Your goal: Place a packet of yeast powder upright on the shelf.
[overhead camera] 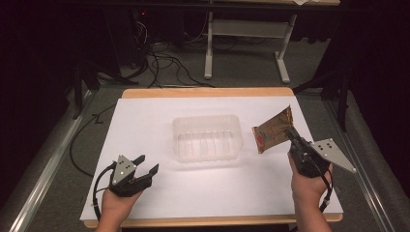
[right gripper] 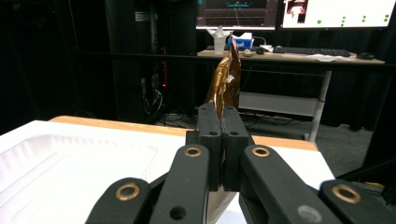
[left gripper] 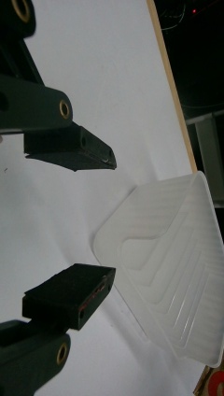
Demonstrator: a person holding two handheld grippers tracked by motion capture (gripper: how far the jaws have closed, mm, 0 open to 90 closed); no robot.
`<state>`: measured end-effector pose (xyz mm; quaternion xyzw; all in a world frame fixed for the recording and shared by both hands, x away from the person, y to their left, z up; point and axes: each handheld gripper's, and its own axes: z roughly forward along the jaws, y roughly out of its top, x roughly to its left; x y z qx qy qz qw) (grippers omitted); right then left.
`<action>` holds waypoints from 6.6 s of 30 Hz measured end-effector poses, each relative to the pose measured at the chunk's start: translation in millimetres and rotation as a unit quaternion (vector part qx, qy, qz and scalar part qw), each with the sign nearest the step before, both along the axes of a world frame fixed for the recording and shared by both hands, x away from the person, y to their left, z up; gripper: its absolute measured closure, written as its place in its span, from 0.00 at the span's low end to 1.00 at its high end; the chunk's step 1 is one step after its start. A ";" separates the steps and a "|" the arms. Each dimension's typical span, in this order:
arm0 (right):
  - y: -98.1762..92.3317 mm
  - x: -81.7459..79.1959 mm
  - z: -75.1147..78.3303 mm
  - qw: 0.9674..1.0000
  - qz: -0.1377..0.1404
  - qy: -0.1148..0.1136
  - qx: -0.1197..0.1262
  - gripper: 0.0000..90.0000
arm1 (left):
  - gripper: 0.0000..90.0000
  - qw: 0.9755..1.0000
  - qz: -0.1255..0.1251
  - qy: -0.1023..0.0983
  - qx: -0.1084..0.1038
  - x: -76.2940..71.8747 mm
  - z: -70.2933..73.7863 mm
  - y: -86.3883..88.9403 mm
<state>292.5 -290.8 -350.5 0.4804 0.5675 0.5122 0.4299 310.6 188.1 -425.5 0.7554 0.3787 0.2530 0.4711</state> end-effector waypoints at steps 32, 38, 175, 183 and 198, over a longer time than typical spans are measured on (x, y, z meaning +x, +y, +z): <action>63.2 13.5 44.4 0.996 0.072 -0.044 0.011 1.00 | 0.46 1.000 0.001 -0.004 -0.003 -1.1 1.7 1.6; 80.4 19.8 42.8 0.996 0.083 -0.039 0.009 1.00 | 0.46 1.000 0.002 -0.005 -0.006 -1.0 2.0 2.5; 174.9 76.1 -22.6 0.990 0.113 0.084 -0.032 0.99 | 0.46 1.000 -0.016 -0.010 0.003 -2.3 2.8 -0.2; 174.4 77.3 -22.0 0.989 0.119 0.084 -0.028 0.93 | 0.46 1.000 -0.016 -0.009 0.002 -2.2 2.7 0.0; 171.8 78.1 -14.9 0.987 0.130 0.090 -0.016 0.63 | 0.46 1.000 -0.016 -0.009 0.003 -2.2 2.5 -0.6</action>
